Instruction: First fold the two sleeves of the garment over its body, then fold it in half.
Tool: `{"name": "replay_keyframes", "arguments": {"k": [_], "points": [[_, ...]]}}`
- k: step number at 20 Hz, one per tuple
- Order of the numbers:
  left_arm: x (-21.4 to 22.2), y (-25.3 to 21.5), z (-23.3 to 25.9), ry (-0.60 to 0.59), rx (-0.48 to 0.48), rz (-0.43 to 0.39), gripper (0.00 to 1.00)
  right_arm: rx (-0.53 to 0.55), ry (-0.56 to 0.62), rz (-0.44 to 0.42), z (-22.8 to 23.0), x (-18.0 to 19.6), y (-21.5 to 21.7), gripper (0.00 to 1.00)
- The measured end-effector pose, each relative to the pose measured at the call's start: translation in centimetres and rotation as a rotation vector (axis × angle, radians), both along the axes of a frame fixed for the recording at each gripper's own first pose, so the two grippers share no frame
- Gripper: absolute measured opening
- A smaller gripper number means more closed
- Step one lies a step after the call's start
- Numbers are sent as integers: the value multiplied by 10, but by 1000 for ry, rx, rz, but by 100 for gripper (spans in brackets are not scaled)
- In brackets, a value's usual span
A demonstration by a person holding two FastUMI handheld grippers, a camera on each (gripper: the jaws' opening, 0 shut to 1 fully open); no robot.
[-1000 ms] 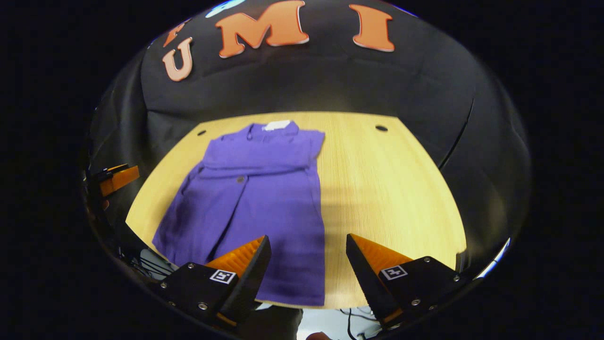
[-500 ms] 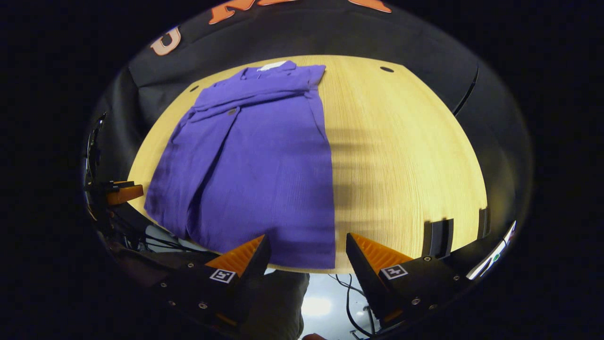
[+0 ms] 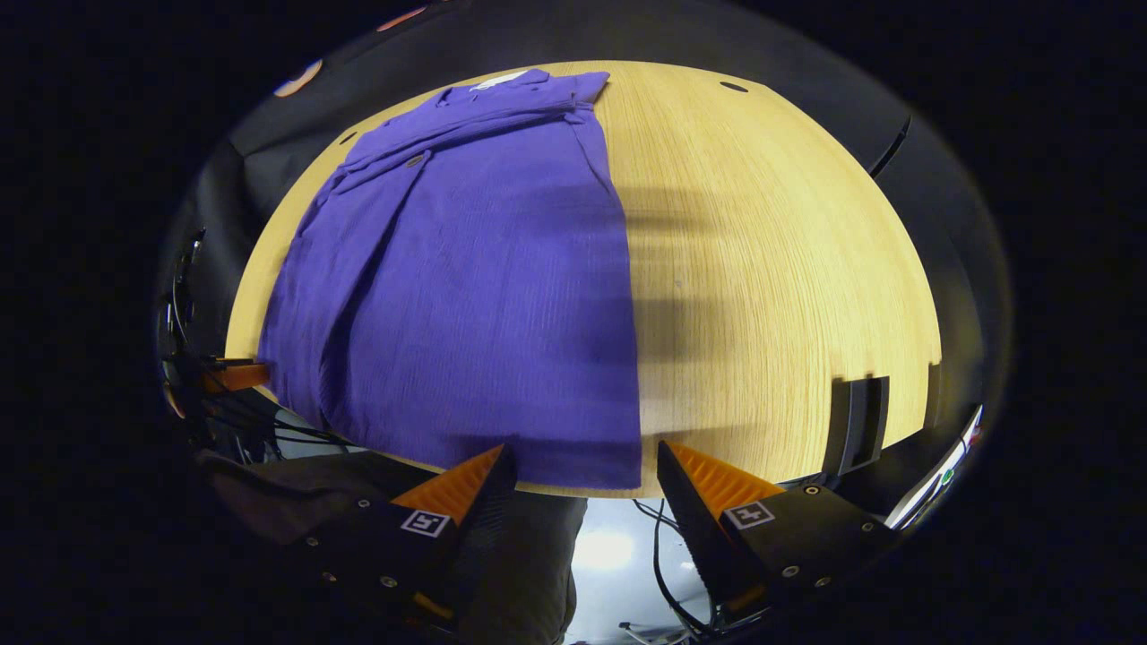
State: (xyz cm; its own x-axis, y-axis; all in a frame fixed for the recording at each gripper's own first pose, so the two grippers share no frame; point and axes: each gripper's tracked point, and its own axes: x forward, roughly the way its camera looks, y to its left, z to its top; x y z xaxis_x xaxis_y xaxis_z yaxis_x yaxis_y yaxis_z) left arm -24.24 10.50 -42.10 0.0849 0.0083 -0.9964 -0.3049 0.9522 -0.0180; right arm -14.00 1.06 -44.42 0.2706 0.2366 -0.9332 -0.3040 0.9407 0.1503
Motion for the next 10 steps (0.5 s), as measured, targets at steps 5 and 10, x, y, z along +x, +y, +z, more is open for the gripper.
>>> {"name": "replay_keyframes", "arguments": {"k": [5, 10], "points": [[43, -1, -12, 51, -17, -46, 96, -38, 22, 9, -5, -1, -8, 89], [110, -19, -33, 111, -84, -4, 48, -4, 113, -9, -5, -11, 6, 49]]}}
